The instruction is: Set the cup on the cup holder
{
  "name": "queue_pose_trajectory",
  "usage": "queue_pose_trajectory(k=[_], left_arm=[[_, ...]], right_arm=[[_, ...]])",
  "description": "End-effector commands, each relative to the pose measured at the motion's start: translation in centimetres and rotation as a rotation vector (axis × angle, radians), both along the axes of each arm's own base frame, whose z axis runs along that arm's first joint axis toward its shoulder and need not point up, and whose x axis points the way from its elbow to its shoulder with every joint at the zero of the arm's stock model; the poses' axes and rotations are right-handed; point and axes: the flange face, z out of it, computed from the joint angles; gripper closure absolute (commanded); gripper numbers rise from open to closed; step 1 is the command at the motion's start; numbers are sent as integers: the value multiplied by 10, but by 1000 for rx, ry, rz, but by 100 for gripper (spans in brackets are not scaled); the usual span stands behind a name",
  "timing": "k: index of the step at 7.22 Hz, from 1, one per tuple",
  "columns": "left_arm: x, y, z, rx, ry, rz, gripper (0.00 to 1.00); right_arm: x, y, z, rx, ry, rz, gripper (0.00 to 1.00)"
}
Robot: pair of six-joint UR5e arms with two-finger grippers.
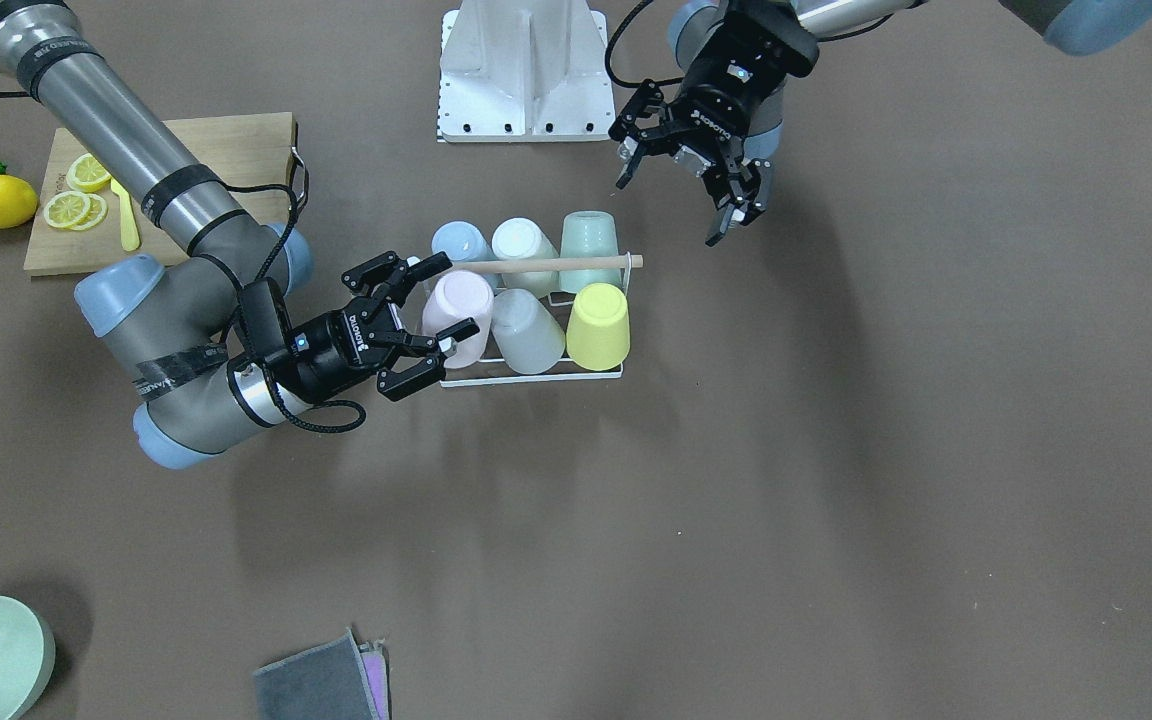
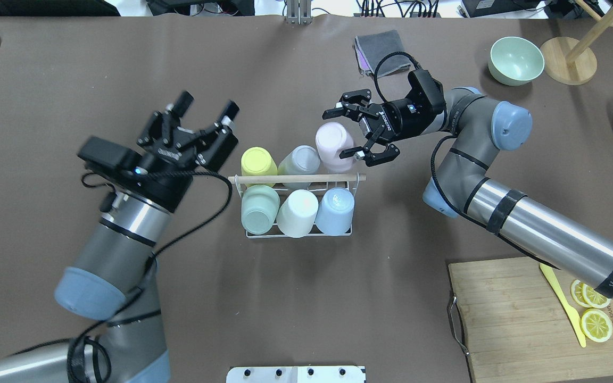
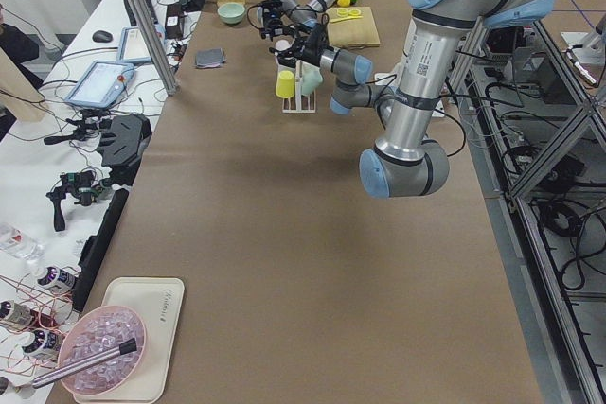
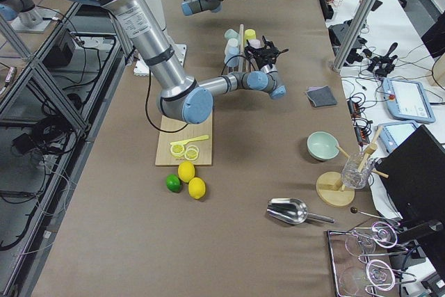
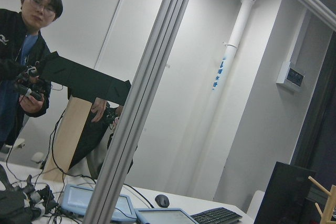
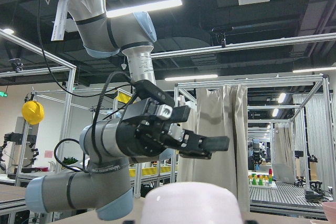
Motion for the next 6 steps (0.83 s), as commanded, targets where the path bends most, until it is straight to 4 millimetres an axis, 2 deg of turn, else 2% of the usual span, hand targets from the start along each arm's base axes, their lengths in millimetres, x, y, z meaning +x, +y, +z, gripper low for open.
queue_pose_trajectory(k=[1,2,3,4,5,6], left_arm=[[-67,-54,-4,36,-67,-67,3],[-88,-71,2,28,-92,-97,3],[-110,-91,17,-21,-143,-143,3],[-136,-123,43,-136,-226,-169,3],[-160,-157,54,-244,-316,-117,3],[-182,-176,77,-332,-360,-59,3]], right_arm=[[1,-1,0,-2,-1,2,1],[3,-2,-1,-1,-2,5,1],[12,-10,0,0,3,18,1],[27,-23,-8,4,4,36,1],[47,-39,-17,3,45,17,1],[68,-54,-23,-23,86,-22,1]])
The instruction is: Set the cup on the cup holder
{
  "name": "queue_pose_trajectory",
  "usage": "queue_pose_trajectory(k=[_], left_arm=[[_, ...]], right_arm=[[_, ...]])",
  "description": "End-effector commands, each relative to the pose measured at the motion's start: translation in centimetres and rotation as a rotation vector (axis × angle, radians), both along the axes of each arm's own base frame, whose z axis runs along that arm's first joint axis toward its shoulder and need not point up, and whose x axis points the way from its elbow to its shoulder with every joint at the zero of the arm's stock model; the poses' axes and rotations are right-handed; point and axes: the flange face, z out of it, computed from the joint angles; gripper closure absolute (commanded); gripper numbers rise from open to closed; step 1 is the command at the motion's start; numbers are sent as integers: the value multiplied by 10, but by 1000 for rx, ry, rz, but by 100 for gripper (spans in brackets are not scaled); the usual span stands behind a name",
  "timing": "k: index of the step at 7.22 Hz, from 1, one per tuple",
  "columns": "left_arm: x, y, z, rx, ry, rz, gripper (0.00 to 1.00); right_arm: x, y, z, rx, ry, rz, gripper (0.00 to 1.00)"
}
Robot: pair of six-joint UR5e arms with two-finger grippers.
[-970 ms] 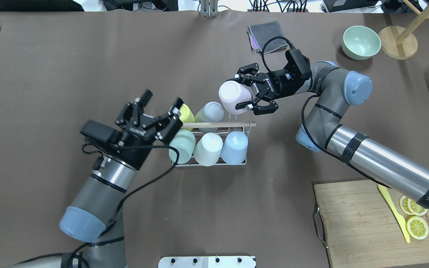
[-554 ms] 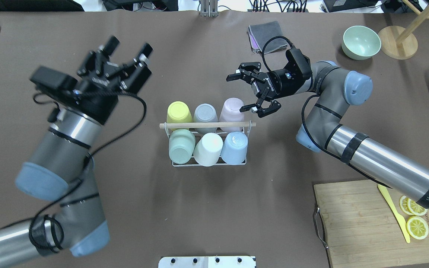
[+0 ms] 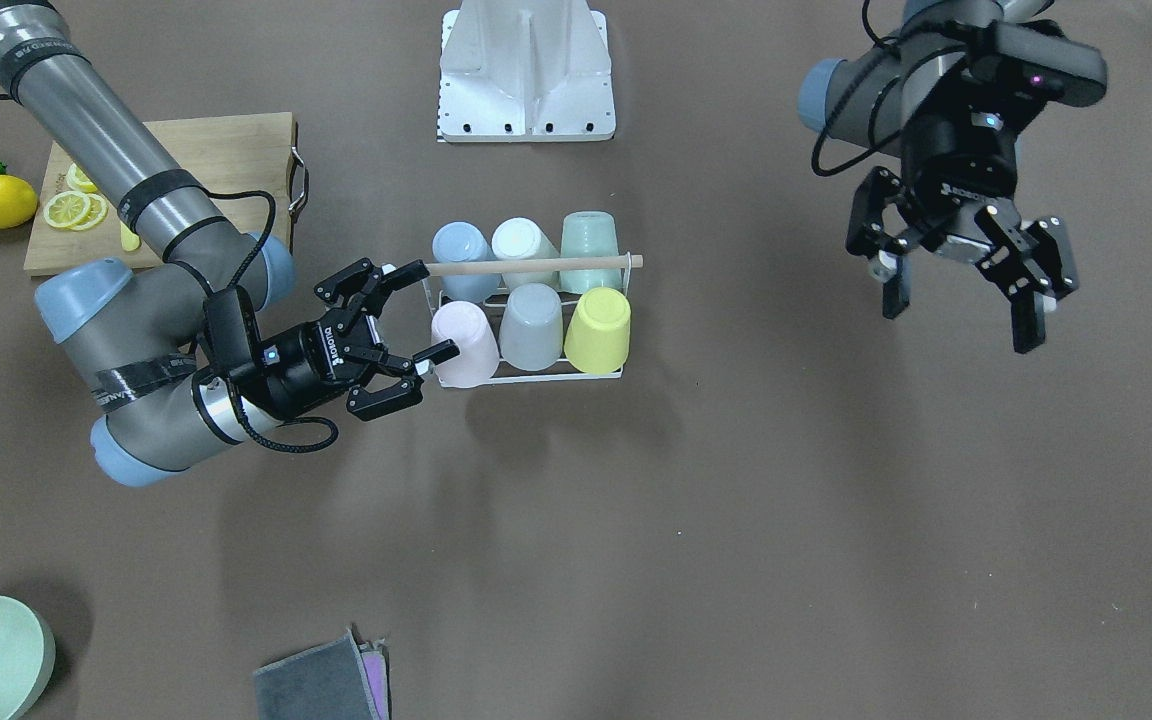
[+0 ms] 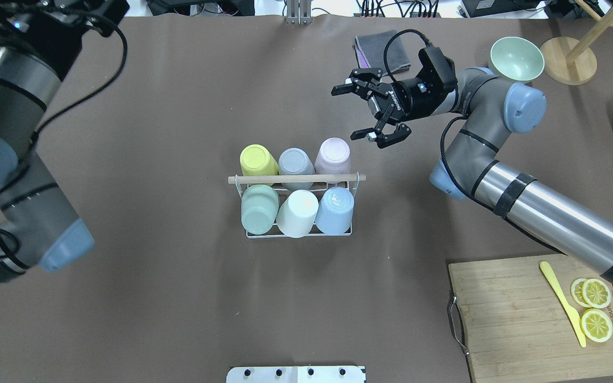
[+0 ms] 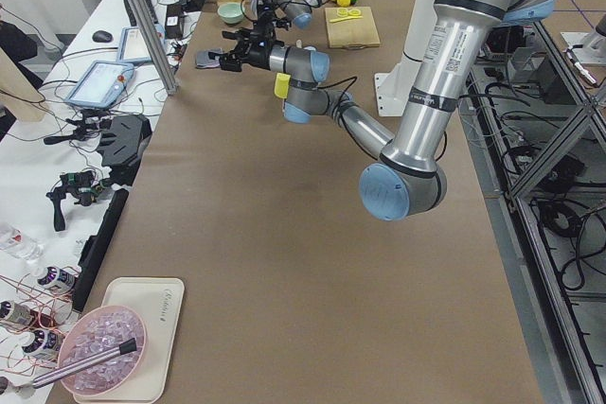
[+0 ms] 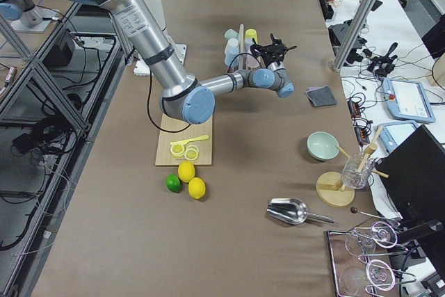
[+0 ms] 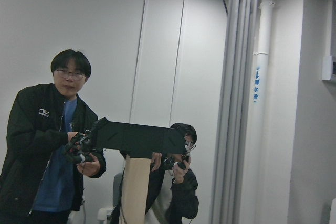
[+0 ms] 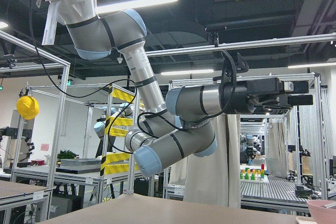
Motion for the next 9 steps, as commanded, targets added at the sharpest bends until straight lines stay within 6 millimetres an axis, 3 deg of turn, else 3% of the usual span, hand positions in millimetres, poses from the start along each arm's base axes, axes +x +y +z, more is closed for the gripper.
queue_pose_trajectory(k=[1,3,5,6,9], left_arm=[[-54,-40,53,-244,-59,84,3],[-115,-52,117,-481,-88,191,3],[-147,-34,206,-737,-160,268,3],[-165,-20,249,-825,-227,336,3],[-225,14,338,-1037,-190,668,4]], right_arm=[[45,-27,-16,-96,93,-122,3],[78,-47,-14,-367,320,-368,2],[101,-56,0,-679,590,-581,2],[107,-53,4,-809,707,-669,2],[100,-25,31,-1049,997,-769,2]])
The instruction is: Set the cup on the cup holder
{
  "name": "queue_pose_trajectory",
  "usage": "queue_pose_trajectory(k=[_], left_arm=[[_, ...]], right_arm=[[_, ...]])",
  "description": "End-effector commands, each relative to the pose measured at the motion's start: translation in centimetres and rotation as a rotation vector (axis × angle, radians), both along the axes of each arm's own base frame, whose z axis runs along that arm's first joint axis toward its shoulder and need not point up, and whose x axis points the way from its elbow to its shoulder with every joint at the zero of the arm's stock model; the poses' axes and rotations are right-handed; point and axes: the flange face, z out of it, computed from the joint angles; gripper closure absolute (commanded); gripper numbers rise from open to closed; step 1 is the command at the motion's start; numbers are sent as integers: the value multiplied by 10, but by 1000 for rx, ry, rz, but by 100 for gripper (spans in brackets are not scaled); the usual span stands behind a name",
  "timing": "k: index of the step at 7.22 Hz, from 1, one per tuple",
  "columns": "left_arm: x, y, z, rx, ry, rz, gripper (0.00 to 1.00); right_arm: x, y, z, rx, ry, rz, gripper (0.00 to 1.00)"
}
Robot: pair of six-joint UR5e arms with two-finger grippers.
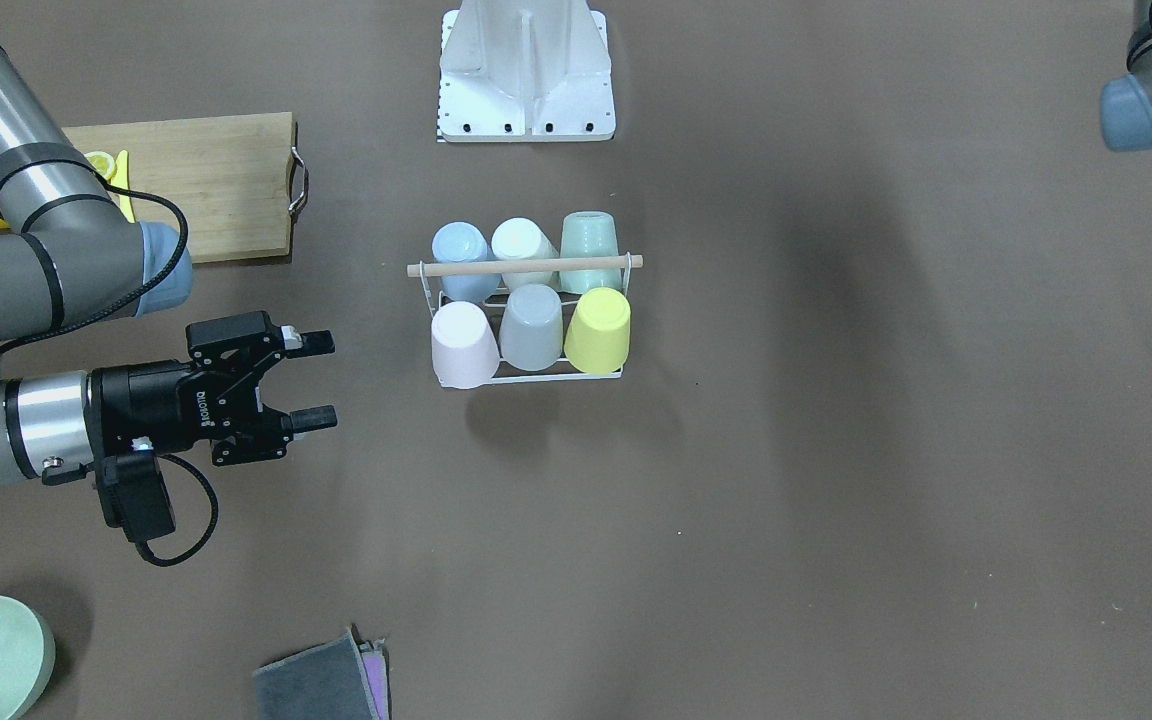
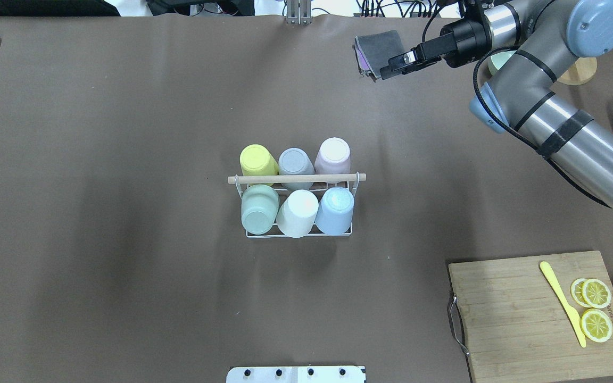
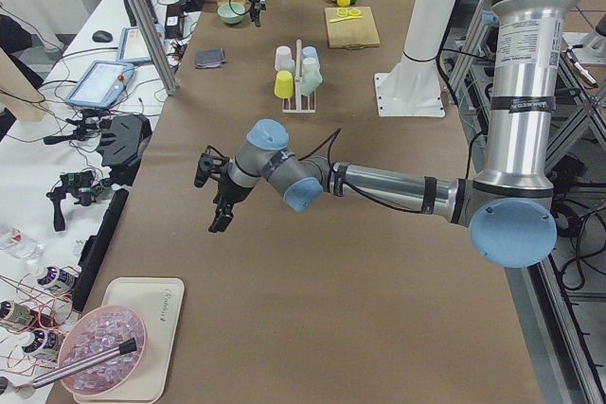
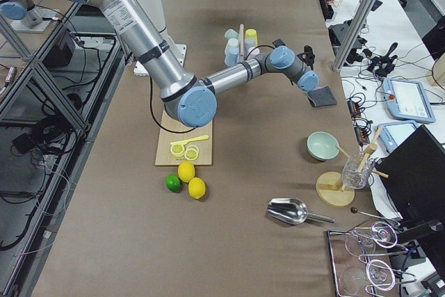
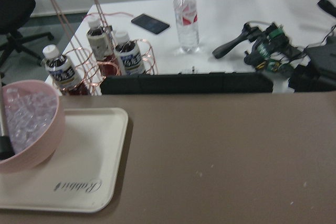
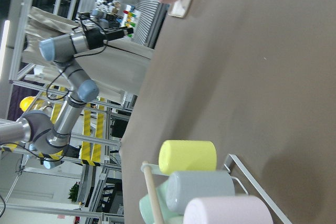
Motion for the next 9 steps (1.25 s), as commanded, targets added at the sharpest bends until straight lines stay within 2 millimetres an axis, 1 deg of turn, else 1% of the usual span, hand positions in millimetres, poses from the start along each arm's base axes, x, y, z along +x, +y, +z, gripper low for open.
queue_pose_trajectory(k=[1,2,3,4,5,6,7,8,9], left_arm=[[-44,27,51,-220,67,267,4],[-74,46,76,-235,23,369,4],[-87,68,102,-247,10,417,4],[-87,86,122,-281,22,430,4],[-85,89,133,-325,63,408,4],[-81,89,136,-341,118,395,4],[-78,89,132,-342,157,390,4],[-77,89,130,-333,173,395,4],[-77,88,129,-326,171,400,4]], right_arm=[[-2,26,19,-155,217,-115,2],[-1,41,22,-272,337,-198,2],[-4,54,25,-388,444,-284,2],[-10,64,32,-514,537,-355,2],[-10,71,42,-607,624,-406,3],[-6,82,50,-640,720,-453,6],[4,93,61,-540,841,-481,6],[26,86,77,-372,987,-449,6],[42,77,95,-233,1066,-384,5]])
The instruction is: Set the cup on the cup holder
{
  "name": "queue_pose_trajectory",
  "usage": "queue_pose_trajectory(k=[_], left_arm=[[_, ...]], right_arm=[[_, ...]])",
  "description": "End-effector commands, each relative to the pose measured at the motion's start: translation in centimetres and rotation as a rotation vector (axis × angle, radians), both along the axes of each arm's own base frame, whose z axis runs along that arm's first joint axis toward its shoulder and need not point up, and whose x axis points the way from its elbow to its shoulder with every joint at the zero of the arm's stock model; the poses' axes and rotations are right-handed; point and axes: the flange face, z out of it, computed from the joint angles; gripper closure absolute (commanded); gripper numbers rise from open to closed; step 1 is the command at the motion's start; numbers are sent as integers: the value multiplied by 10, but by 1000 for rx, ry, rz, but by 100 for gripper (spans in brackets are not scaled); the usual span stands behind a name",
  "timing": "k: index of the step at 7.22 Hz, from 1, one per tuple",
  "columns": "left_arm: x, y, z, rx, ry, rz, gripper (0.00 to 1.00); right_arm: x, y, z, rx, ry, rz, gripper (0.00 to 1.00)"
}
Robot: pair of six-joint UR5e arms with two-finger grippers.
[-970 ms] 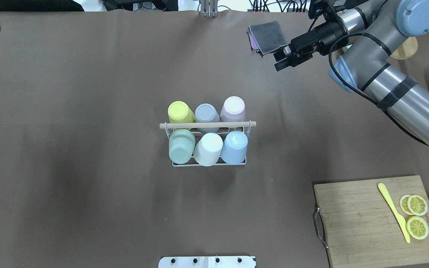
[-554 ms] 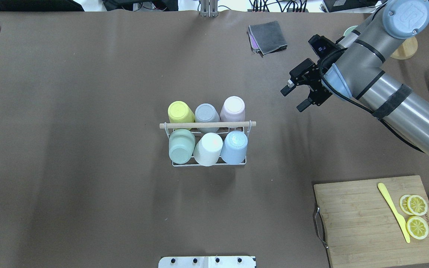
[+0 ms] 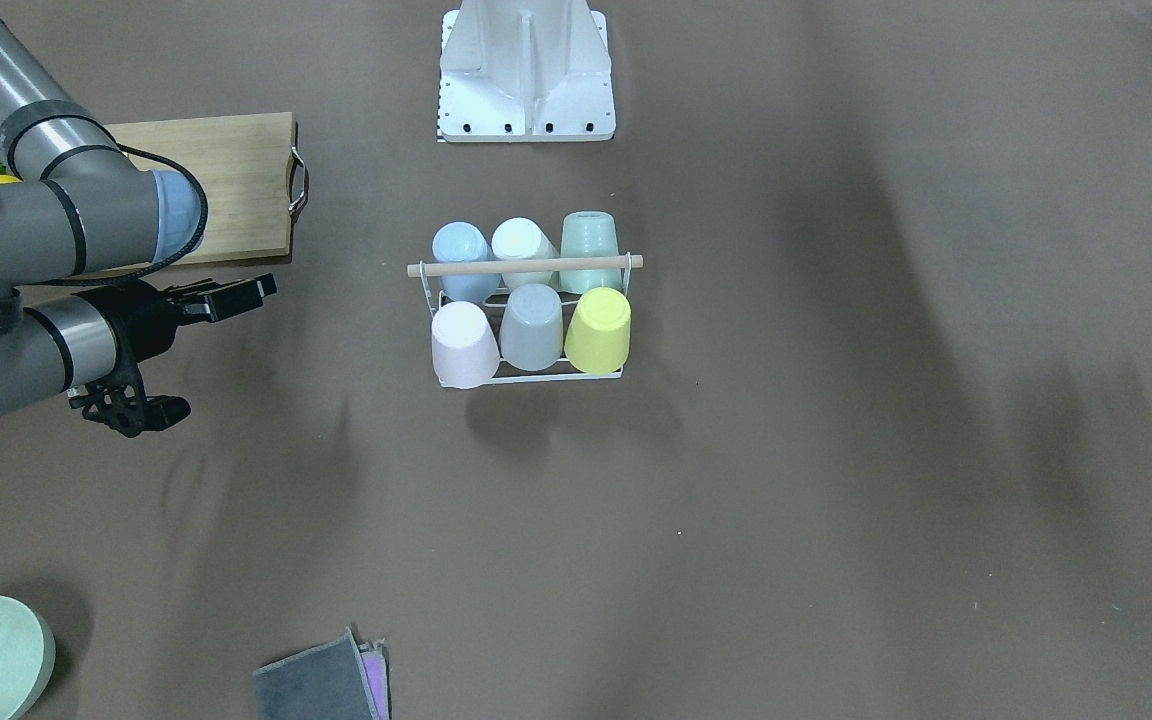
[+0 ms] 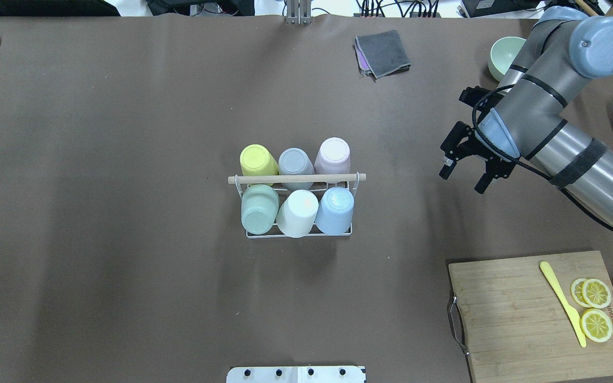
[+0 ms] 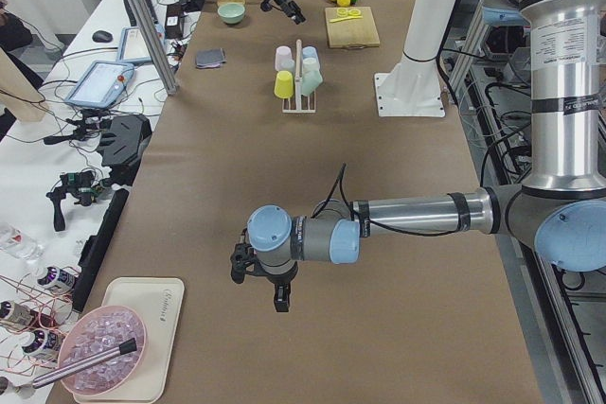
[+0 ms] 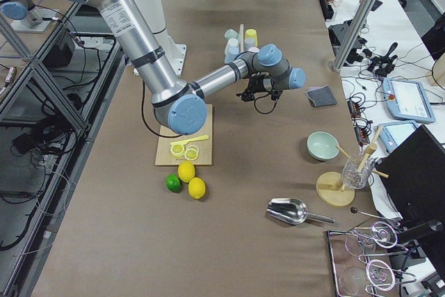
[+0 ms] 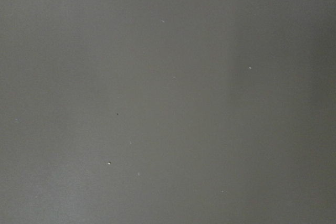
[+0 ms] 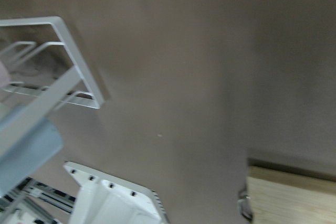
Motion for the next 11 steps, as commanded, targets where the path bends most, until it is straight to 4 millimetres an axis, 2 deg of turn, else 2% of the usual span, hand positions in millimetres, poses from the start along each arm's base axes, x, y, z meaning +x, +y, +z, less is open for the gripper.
queue_pose_trajectory(k=[1,3,4,6,8,10,11], left_arm=[[0,-1,-7,12,15,-2,4],[1,-1,-6,16,15,3,4],[0,1,-9,36,16,-1,3],[0,11,-3,56,17,0,3],[0,11,-5,59,17,-1,3],[0,11,-6,61,19,-1,3],[0,10,-6,65,19,-1,3]], right_arm=[[31,-19,16,346,94,-44,5],[46,-15,16,531,133,10,2],[62,-12,13,587,120,55,2],[116,-21,25,684,144,140,4],[174,-26,58,687,187,227,5],[234,-6,102,671,222,310,5],[258,-2,114,574,283,396,5]])
